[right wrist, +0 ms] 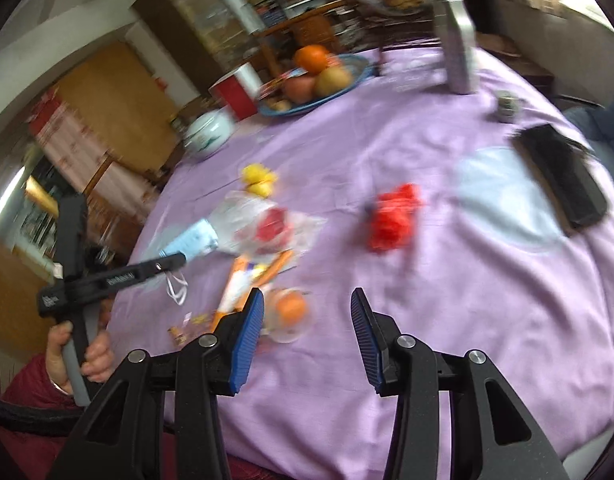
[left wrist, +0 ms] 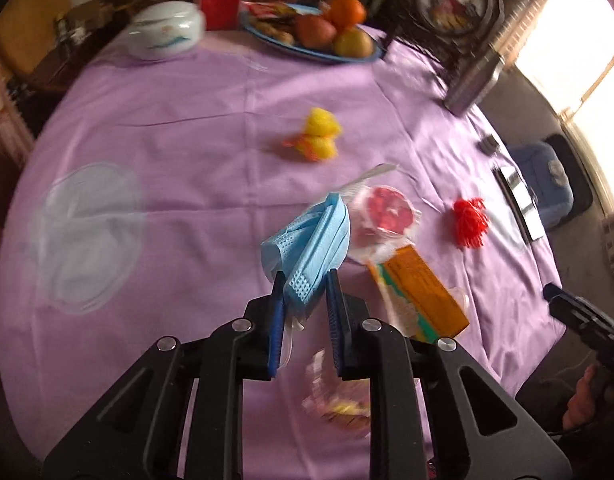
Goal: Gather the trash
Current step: 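Grasp the blue face mask with the left tool and lift it, then grasp the orange box with the right tool while the left tool holds the mask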
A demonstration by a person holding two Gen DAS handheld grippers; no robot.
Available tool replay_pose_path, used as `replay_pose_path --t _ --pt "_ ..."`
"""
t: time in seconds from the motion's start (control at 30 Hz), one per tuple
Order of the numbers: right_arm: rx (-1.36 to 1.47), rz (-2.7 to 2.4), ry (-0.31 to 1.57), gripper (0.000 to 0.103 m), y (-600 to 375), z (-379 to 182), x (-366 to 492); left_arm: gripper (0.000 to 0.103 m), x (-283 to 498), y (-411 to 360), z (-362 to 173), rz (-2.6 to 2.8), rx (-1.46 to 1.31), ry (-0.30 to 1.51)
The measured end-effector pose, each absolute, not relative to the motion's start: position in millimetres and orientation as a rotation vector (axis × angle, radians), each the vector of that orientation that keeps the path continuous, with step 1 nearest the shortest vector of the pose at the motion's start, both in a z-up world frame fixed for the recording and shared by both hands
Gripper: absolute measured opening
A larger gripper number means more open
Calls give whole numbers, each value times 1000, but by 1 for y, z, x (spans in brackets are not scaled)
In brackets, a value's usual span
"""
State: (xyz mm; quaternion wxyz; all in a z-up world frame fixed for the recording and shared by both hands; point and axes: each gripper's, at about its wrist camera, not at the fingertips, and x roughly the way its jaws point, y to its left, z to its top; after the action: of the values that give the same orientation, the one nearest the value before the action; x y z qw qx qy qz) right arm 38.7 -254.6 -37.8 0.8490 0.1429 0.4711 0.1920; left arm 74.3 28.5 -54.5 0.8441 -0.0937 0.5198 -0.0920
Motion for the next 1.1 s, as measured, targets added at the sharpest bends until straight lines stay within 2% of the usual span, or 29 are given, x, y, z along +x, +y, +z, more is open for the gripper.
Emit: replay_pose_path --t 0.37,0.43,0.47,0.5,0.77,0.8,0.87,0.93,0.97,1.1 --pt "140 522 1092 45 -172 -59 73 21 10 115 -61 39 -333 1122" --pt "120 498 1118 57 -164 -65 78 21 4 120 -63 58 -344 1127" --pt "113 488 1121 71 -162 -65 79 21 2 121 -64 62 -346 1128" --pt "102 481 1121 76 -157 -66 81 21 -1 122 -64 66 -346 1129" --pt "-95 422 1144 75 -118 -90 99 21 -8 124 -65 69 -326 1142" --pt "-116 407 1144 67 -118 -93 99 21 -7 125 -66 68 -326 1144" --pt "-117 406 1133 59 -123 -93 97 21 -4 126 -67 63 -329 1147" --pt "-75 442 1113 23 -130 -87 95 21 0 126 -69 56 -334 1148" --pt "-30 466 1110 0 -136 -83 94 21 2 126 -69 49 -337 1149" --pt "73 510 1033 3 -159 -61 86 21 16 116 -72 6 -325 1153"
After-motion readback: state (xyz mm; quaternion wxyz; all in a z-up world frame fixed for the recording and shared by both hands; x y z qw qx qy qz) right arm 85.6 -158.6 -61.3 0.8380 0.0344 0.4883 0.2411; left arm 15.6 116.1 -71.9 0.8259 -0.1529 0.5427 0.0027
